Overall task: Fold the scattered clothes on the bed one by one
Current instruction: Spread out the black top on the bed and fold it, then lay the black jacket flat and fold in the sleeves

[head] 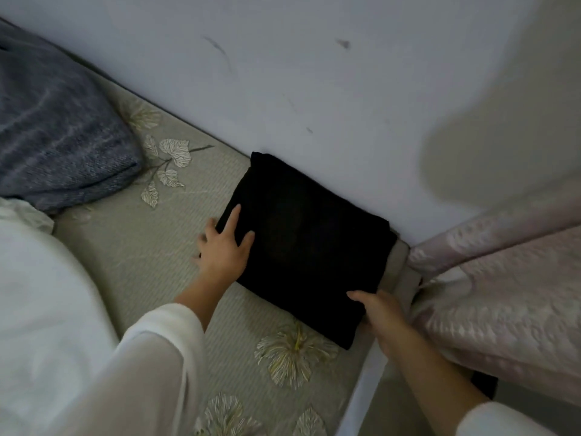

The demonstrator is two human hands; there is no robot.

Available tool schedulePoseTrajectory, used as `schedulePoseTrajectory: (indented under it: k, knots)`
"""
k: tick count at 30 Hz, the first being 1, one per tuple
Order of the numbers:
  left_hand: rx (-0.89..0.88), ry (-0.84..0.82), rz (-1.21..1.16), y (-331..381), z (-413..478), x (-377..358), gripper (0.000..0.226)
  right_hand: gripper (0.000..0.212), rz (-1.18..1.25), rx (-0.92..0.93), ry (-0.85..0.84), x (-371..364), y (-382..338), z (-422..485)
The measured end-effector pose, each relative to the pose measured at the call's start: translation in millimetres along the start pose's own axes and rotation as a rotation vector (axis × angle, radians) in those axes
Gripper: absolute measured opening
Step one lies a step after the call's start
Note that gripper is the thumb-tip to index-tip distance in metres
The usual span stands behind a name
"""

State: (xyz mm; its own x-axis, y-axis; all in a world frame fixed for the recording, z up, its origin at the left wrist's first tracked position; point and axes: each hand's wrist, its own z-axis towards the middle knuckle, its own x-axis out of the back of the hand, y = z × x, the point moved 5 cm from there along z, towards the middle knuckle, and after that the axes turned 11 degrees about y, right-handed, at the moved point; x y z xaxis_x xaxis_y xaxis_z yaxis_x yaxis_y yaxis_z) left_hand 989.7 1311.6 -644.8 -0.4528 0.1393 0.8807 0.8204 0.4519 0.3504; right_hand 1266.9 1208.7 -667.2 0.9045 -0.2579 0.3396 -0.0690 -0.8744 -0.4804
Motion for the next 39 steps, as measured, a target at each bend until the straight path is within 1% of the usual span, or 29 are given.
schedulePoseTrajectory:
  k: [2,4,7,9,12,14,17,19,21,25,29,31,36,39]
  knots:
    - [-0.02,0.008,0.002,-0.2,1.7,-1.8,0.06,0.034,-0.013,0.019,0.007,1.4,0.4,3.2]
    - [-0.058,0.046,-0.004,2.2,3.6,0.9,0.058,0.031,-0.033,0.068,0.033,2.7,-2.1,1.6]
    - [-0.063,0.035,0.01,-0.2,0.1,-0.6,0.058,0.035,-0.208,0.238,0.096,3.0,-8.3,-5.4]
    - [-0.037,0.026,0.011,-1.6,-7.9,-1.0,0.059,0.034,-0.348,0.34,0.154,5.3,-13.0,-10.5]
    - [-0.046,0.085,0.035,2.2,-31.5,4.5,0.063,0.039,-0.465,0.427,0.266,15.4,-20.9,-22.8]
    - [-0.046,0.105,-0.009,5.5,-56.0,6.9,0.065,0.038,-0.506,0.469,0.264,20.1,-23.7,-35.3]
    - [0.013,0.093,-0.173,6.9,-103.1,9.3,0.065,0.028,-0.581,0.512,0.182,19.6,-22.7,-62.4]
    - [0.044,0.078,-0.249,2.5,-138.7,10.3,0.062,0.025,-0.579,0.533,0.12,16.6,-17.3,-80.9]
    - [0.089,0.045,-0.309,-8.5,-177.5,9.8,0.059,0.022,-0.631,0.576,0.049,12.6,-6.4,-101.5]
    - [0.231,-0.009,-0.361,-44.8,-254.6,8.7,0.053,0.018,-0.773,0.657,-0.14,4.2,29.7,-147.3]
    - [0.395,0.019,-0.425,-95.0,-330.7,10.8,0.045,0.019,-0.909,0.678,-0.292,-9.8,74.3,-185.8]
    - [0.477,0.052,-0.429,-125.4,-369.1,12.4,0.042,0.02,-0.955,0.684,-0.35,-18.1,100.1,-204.1]
    - [0.72,0.229,-0.365,-210.1,-444.4,27.3,0.038,0.018,-1.091,0.656,-0.482,-45.9,167.8,-241.4]
    - [0.785,0.339,-0.374,-252.6,-470.5,39.3,0.036,0.015,-1.153,0.643,-0.541,-67.9,202.5,-260.2]
